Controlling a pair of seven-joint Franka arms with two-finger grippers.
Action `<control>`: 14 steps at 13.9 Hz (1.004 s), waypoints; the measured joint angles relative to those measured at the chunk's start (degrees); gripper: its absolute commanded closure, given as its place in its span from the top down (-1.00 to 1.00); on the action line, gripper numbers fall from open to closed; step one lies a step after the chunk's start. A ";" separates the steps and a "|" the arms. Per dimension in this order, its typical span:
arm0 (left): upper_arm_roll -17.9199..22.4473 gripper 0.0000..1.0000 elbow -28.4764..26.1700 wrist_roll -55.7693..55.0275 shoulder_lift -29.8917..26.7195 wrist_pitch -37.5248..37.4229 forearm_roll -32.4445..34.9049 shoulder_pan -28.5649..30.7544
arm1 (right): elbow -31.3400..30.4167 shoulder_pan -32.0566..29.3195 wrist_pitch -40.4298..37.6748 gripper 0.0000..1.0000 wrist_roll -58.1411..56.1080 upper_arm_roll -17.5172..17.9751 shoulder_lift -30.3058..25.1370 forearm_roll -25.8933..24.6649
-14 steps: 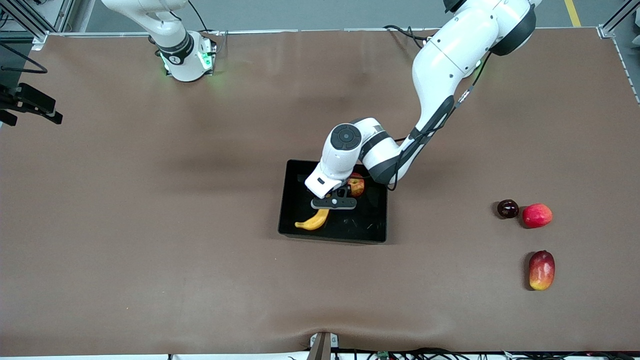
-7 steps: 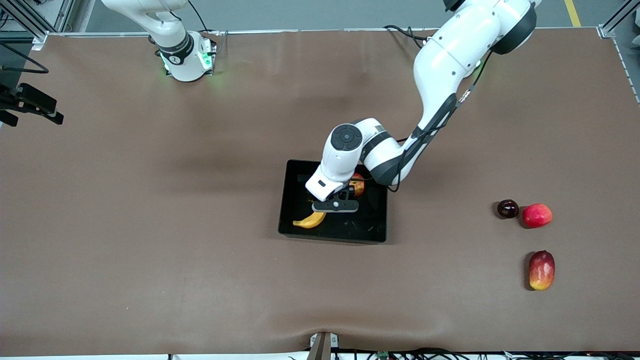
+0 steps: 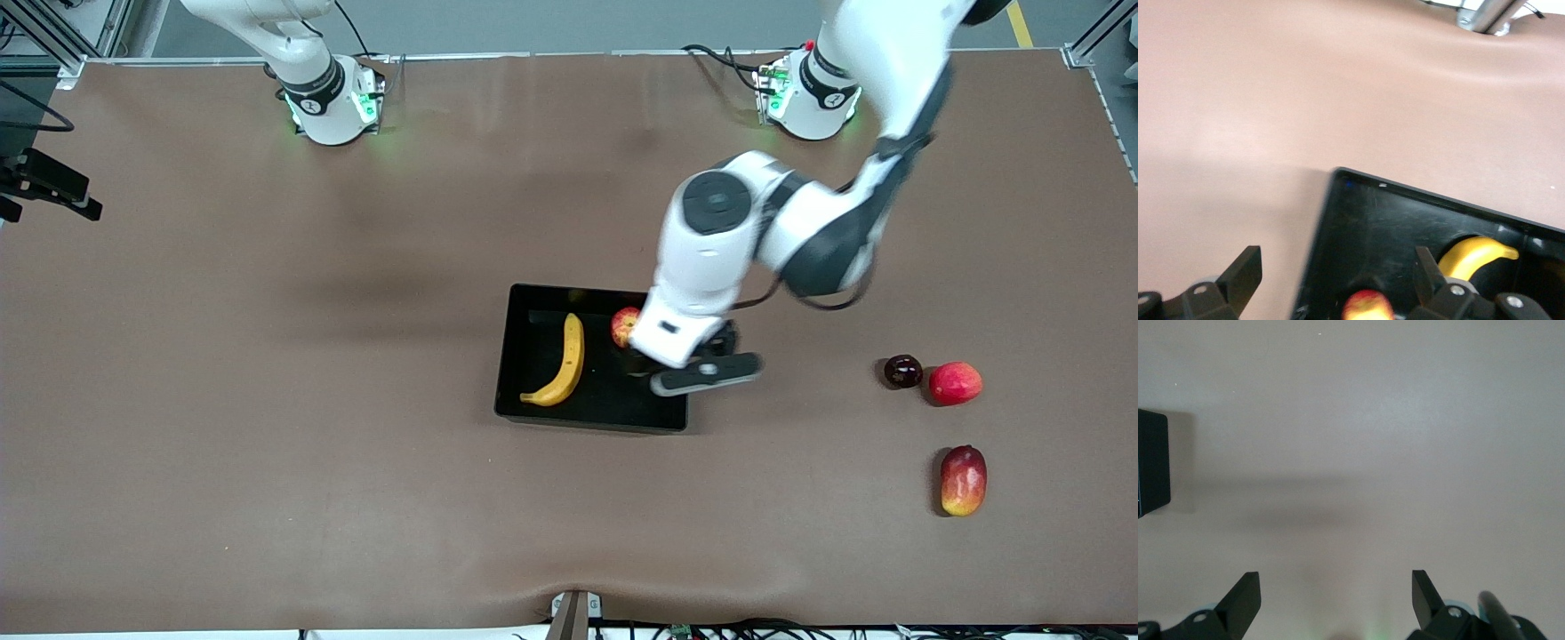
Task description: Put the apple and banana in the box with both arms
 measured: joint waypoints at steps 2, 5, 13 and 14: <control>-0.04 1.00 -0.03 5.15 -3.18 -5.77 -1.46 3.27 | 0.00 -0.09 0.01 1.00 0.00 -0.02 0.05 0.00; -0.01 1.00 -0.03 10.71 -7.39 -12.28 -1.52 7.47 | 0.00 -0.39 0.02 1.00 0.00 -0.12 0.09 0.00; 0.01 1.00 -0.19 26.32 -19.80 -22.60 -7.17 16.83 | 0.01 -1.01 0.03 1.00 0.01 -0.09 0.09 0.00; 0.19 1.00 -0.31 27.65 -20.82 -23.12 -8.58 17.92 | 0.01 -1.00 0.04 1.00 0.01 -0.07 0.09 0.00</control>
